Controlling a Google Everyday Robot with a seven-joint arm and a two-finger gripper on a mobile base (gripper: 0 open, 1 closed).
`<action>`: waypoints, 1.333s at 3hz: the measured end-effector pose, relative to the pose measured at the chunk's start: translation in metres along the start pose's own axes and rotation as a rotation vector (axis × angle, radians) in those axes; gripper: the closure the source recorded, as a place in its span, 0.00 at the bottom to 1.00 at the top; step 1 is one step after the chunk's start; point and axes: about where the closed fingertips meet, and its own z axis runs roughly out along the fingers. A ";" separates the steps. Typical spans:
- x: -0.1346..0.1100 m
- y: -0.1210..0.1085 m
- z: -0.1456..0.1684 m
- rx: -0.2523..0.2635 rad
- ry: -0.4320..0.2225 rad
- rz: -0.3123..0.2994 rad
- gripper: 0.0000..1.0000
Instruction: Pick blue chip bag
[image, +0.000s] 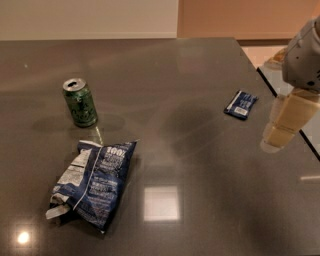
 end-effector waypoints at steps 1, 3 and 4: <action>-0.033 0.013 0.021 -0.050 -0.111 -0.014 0.00; -0.113 0.052 0.064 -0.114 -0.307 -0.110 0.00; -0.157 0.077 0.091 -0.140 -0.349 -0.207 0.00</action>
Offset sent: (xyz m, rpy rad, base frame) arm -0.0048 0.1459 -0.0511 0.3612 0.0294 0.2174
